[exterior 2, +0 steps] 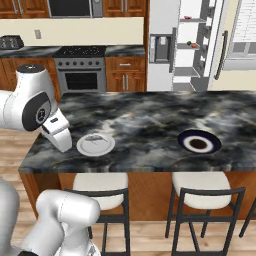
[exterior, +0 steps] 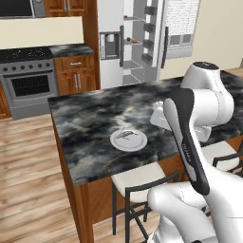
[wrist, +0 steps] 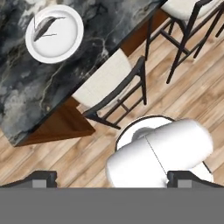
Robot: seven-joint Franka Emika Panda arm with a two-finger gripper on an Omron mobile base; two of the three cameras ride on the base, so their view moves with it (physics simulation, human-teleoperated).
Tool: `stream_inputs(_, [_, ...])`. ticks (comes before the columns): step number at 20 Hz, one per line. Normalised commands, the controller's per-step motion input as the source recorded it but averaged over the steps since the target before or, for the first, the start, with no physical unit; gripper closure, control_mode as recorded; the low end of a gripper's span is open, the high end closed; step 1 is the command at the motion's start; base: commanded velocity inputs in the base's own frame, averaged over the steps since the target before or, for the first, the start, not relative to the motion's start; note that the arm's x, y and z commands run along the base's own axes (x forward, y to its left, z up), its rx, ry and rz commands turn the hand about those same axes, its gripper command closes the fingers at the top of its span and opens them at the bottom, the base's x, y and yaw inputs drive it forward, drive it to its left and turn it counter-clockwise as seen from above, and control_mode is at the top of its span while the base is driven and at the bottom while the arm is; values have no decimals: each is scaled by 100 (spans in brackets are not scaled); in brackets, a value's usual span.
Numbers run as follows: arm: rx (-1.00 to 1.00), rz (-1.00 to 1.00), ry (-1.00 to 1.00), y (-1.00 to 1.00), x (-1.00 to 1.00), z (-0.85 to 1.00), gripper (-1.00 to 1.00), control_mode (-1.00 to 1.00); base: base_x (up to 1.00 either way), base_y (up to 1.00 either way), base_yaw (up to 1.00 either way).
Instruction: Transport the fish and squash to the fridge. Place the fish on the rack containing meat and place the squash on the rack containing the vegetable, ensuring meats and vegetables are on different racks.
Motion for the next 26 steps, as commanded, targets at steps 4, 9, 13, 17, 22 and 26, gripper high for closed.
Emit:
stream_inputs(4, [0, 0, 7, 0, 88, -52, -100, -100, 0, 0, 0])
stream_inputs(9, [0, 0, 21, 0, 100, -26, -100, -100, 0, 0, 0])
stream_inputs(13, [0, 0, 28, 1, 100, -20, -100, -100, 0, 0, 0])
stream_inputs(17, [0, 0, 13, 2, 77, -33, -100, -100, 0, 0, 0])
stream_inputs(22, [0, -4, 1, 3, 66, -52, -100, -100, 0, 0, 0])
stream_inputs(26, [0, -14, 0, 9, 48, -61, -100, -100, 0, 0, 0])
